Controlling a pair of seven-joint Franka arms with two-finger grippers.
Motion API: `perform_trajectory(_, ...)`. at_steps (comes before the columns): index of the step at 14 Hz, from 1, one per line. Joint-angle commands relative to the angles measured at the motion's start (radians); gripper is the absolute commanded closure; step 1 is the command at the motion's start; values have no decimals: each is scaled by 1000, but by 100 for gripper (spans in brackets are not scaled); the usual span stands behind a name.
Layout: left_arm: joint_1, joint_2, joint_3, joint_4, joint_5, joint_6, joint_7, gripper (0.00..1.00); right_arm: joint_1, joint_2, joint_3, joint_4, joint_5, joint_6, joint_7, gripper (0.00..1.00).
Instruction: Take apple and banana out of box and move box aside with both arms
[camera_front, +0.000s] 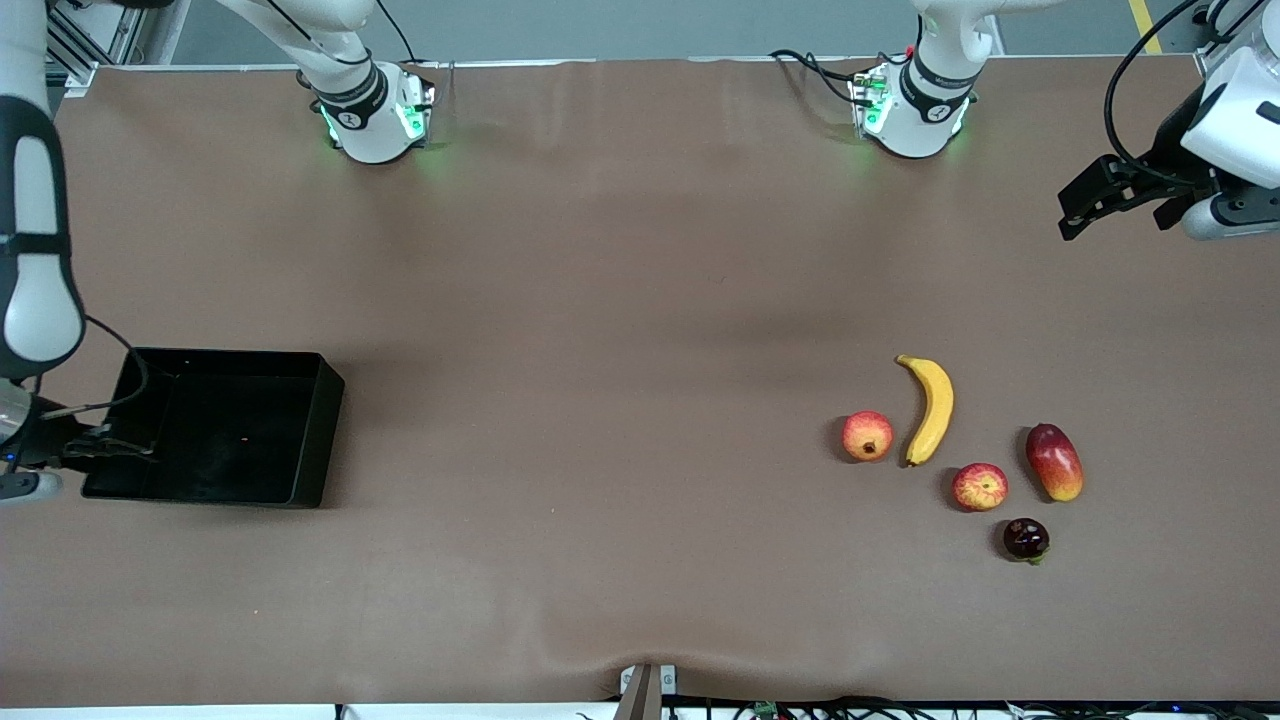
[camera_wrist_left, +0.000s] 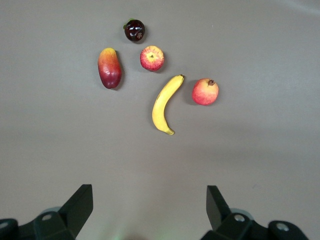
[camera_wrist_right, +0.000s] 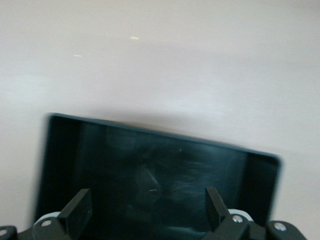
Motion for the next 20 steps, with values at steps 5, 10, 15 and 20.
perform_trajectory(5,4,-8,10,7,-10,-9,22,0,192,-253,-9,-116,-90,-240,345,0)
perform_trajectory(10,6,-3,10,4,-8,-20,24,0,199,-364,-5,-133,-88,-354,347,0)
perform_trajectory(15,18,-3,10,2,-8,-21,25,0,187,-470,-12,-128,-88,-463,354,0)
perform_trajectory(20,18,-3,10,2,-8,-23,25,0,192,-499,-12,-74,-90,-542,411,0)
